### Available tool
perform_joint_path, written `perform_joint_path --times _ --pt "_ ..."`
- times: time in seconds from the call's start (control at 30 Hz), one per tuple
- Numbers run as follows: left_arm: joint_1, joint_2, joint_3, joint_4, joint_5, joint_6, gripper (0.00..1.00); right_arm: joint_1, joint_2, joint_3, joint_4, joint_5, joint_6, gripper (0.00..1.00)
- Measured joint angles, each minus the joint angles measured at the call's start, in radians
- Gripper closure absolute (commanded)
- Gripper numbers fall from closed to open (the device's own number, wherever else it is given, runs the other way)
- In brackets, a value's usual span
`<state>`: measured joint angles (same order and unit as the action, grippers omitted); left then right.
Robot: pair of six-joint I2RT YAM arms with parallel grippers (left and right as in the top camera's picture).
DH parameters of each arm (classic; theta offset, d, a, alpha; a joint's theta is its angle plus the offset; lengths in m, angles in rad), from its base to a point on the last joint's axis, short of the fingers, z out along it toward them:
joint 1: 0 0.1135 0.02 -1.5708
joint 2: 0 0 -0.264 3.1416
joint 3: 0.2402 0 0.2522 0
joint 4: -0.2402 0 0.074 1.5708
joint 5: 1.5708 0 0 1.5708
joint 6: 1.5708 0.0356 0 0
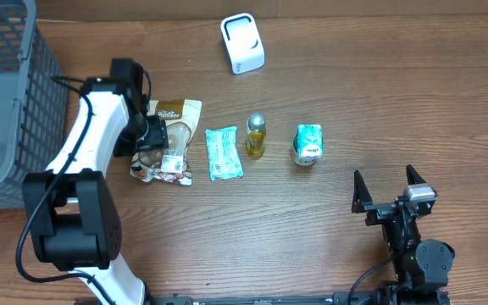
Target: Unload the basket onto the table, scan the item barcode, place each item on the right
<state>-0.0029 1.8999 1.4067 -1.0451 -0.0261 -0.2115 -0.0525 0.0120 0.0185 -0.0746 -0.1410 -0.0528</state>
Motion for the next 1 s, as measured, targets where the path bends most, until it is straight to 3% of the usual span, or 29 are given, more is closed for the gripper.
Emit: perform_joint_path --times 0.23,0.5,0.83,1.0 --pt "0.0 -0.005 -0.142 0.162 0.059 -0.019 0.31 0.0 0.0 0.0 0.0 0.0 0.0 0.0" --pt "0.004 -0.021 -0.167 0.212 0.129 -0.076 0.36 0.0 0.0 0.0 0.0 0.0 0.0 0.0" --pt "0.003 -0.021 -0.179 0.264 0.173 -0.243 0.3 0.0 0.0 0.0 0.0 0.0 0.0 0.0" --pt "0.003 -0.021 -0.178 0.281 0.203 -0.274 0.15 0.0 0.0 0.0 0.0 0.0 0.001 0.0"
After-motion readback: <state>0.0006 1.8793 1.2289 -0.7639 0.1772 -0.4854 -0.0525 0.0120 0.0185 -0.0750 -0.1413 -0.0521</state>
